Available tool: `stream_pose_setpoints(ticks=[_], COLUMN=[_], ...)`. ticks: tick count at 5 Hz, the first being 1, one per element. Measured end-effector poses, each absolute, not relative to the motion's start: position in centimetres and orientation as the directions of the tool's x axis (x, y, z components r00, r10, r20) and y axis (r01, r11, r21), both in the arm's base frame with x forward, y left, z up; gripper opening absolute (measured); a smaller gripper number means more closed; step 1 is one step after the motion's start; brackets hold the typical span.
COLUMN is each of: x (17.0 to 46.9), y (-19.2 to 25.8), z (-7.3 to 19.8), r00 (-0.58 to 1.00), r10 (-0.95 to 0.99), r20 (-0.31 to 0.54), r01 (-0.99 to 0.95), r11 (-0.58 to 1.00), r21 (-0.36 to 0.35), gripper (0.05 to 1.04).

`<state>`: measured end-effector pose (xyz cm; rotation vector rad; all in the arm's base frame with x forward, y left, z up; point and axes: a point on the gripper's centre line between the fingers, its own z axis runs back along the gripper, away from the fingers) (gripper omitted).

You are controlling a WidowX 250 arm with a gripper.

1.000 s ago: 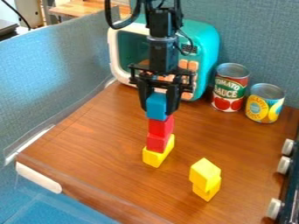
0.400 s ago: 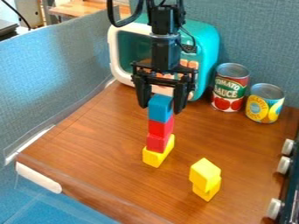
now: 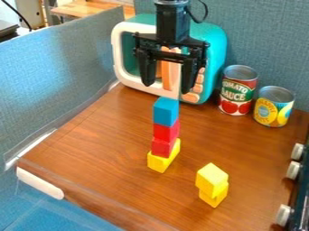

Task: Put the blue cube on top of the red cube

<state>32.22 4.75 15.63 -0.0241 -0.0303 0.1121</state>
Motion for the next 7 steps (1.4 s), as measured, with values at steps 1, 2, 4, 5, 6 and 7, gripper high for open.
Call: stream_pose_setpoints(ticks=[1,2,4,5,6,7], x=[32.1,32.6,32.3,31.8,31.4,31.3], y=[4.8,3.1,-2.1,-3.2,-3.3,-3.2], z=[15.8,15.2,14.5,13.7,12.8,12.0], r00=[0.994,1.0,0.986,0.981,0.981,0.983], r10=[0.105,0.019,-0.166,-0.191,-0.188,-0.176], r20=[0.007,0.002,-0.017,-0.025,-0.04,-0.051], r01=[-0.105,-0.019,0.165,0.19,0.187,0.175], r11=[0.994,1.0,0.986,0.981,0.982,0.984], r21=[0.005,-0.02,-0.015,-0.024,-0.035,-0.021], gripper=[1.0,1.0,1.0,1.0,1.0,1.0])
